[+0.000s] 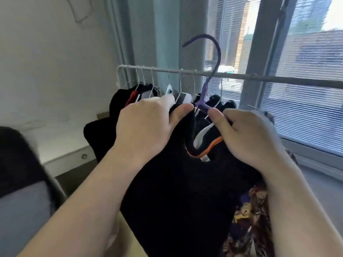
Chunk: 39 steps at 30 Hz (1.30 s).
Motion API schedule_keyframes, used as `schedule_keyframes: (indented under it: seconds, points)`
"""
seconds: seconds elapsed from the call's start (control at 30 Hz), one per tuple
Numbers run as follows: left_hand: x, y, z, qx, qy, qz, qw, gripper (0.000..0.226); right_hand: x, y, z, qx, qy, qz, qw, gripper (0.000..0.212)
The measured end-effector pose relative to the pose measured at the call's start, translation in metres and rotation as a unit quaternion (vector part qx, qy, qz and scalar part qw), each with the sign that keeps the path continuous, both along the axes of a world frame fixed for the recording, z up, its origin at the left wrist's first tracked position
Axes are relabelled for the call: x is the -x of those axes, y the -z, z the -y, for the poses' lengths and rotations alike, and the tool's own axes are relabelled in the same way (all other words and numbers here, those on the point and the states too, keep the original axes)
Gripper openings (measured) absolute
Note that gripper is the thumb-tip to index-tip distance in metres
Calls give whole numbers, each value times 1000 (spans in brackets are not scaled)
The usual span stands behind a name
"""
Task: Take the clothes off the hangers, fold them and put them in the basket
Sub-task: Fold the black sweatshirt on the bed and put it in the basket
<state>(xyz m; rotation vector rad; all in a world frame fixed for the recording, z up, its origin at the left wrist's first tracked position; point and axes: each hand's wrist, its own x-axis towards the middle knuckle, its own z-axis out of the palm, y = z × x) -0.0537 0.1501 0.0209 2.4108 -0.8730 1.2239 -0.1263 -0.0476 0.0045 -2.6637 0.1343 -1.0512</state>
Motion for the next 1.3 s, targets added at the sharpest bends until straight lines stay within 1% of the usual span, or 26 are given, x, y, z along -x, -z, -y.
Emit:
schedule_keyframes:
  seconds: [0.1,0.23,0.33,0.47,0.6,0.73,1.03,1.13,1.2,1.3]
  points:
    - [-7,1,-37,9,-37,-51,998,52,-29,5,-29,-22,-85,-18,996,63]
    - [-14,10,-98,34,-86,-132,987,48,-67,18,-79,-52,-177,-63,981,61]
    - [-17,26,-145,58,-146,-178,971,46,-94,29,-124,-57,-249,-99,962,51]
    - [-18,46,-200,73,-218,-202,952,47,-122,44,-182,-48,-348,-142,926,37]
    - [-28,63,-253,116,-268,-208,934,42,-154,52,-238,-39,-413,-190,890,35]
    - [-52,79,-306,152,-301,-211,917,43,-197,61,-289,-22,-441,-216,871,38]
    - [-131,97,-446,205,-363,-220,882,40,-307,80,-394,1,-446,-251,859,42]
    - [-151,103,-486,229,-373,-226,870,40,-342,91,-417,-13,-445,-251,859,41]
    - [-162,108,-504,225,-389,-232,863,41,-361,99,-437,-13,-457,-243,856,39]
    - [-180,113,-516,171,-416,-240,860,42,-380,109,-470,13,-468,-226,854,37]
